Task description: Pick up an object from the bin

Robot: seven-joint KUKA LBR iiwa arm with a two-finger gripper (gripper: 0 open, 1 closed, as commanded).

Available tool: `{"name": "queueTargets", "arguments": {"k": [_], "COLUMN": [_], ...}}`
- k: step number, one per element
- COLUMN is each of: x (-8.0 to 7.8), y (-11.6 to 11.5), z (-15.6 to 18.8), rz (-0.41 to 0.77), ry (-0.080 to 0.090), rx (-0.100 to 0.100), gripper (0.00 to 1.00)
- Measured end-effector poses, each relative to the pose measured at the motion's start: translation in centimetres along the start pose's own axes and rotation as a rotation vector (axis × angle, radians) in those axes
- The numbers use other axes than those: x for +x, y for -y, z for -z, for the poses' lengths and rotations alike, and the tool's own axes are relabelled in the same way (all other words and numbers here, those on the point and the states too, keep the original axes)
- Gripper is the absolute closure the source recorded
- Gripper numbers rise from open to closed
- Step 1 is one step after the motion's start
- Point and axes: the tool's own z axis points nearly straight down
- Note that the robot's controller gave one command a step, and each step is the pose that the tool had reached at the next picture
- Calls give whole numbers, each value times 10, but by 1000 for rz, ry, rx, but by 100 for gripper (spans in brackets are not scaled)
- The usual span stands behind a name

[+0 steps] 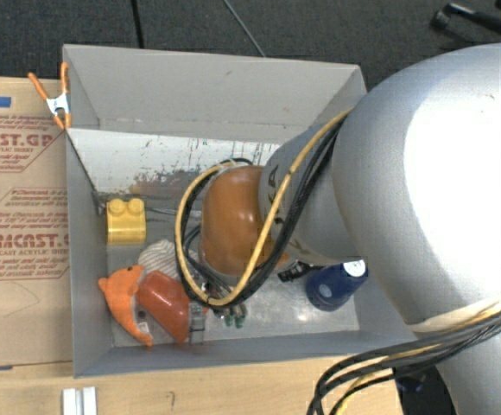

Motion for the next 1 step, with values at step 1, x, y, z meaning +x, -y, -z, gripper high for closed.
{"name": "queueTargets", "arguments": {"k": [1], "x": [-6], "y": [-11], "z": [4], "rz": [-10], "ry": [2], "rx": [1], "gripper": [100]}}
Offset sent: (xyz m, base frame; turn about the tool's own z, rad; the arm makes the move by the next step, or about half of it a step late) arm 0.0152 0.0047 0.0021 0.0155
